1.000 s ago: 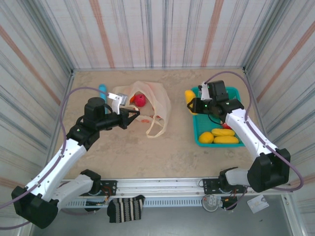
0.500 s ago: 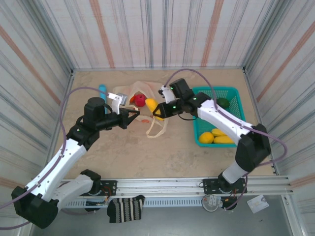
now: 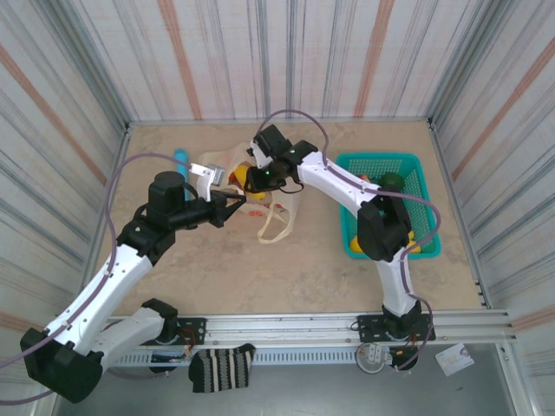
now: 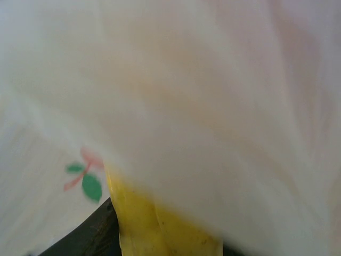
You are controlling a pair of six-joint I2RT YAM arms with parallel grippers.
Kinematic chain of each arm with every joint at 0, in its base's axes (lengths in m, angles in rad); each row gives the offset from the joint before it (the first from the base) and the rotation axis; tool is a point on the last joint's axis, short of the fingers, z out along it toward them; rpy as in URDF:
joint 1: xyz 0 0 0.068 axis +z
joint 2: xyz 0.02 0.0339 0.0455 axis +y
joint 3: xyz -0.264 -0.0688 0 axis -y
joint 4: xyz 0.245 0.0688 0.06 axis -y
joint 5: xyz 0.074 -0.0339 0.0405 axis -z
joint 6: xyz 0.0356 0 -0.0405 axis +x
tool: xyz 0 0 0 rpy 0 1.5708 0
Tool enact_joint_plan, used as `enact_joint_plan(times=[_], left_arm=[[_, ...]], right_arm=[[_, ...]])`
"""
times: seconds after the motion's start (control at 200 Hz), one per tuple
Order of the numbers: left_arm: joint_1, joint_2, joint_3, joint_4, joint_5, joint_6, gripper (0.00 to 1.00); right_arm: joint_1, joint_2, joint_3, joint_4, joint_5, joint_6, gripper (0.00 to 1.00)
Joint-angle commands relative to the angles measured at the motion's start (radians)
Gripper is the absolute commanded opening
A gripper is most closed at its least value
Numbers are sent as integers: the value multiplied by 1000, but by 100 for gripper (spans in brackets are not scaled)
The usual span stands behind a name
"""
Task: Place the fake fruits into the plastic bag and tie a complex knot
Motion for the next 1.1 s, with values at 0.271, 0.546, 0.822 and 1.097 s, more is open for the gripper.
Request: enact_joint_plan(times=[0.271,0.546,0.822,1.097], left_arm=[[8,-10,-13,-1,0,15,0],[8,-1,-12,1,6,13,0],[9,-6,-12,-2,3,16,0],[10,-6,-11,-2,5,15,0]], right_arm=[[15,178,229,-225,637,55,68],[37,92,131,-137,567,36,75],[26,-203,-210,160,254,45,59],[26,-491,-504,278,209,56,46]])
